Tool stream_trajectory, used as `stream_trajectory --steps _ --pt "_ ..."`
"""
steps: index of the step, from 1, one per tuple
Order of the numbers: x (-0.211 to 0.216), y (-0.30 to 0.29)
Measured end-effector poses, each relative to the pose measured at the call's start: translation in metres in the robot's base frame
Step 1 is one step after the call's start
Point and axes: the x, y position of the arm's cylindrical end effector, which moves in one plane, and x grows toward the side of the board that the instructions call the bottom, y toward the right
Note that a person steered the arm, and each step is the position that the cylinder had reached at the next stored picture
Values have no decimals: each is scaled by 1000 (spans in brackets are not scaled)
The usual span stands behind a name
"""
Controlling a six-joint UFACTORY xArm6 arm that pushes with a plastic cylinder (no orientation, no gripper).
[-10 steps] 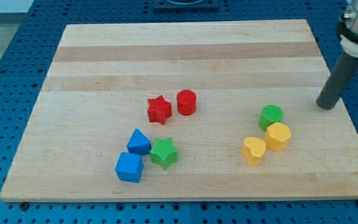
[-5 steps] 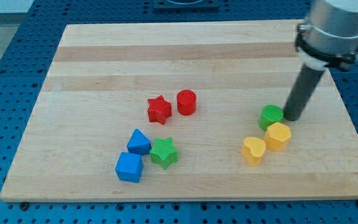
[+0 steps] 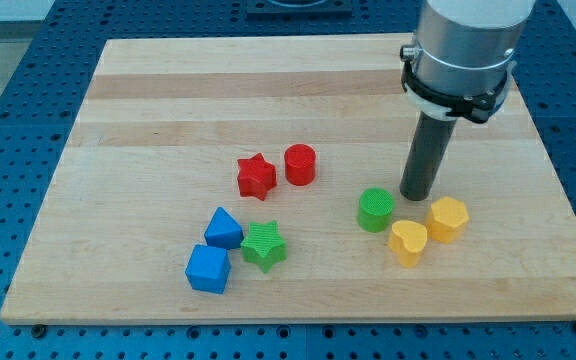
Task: Push the green circle into the green star
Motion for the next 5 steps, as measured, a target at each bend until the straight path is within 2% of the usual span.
stream_trajectory --steps 2,5 --pt "19 -12" --pt "19 -87"
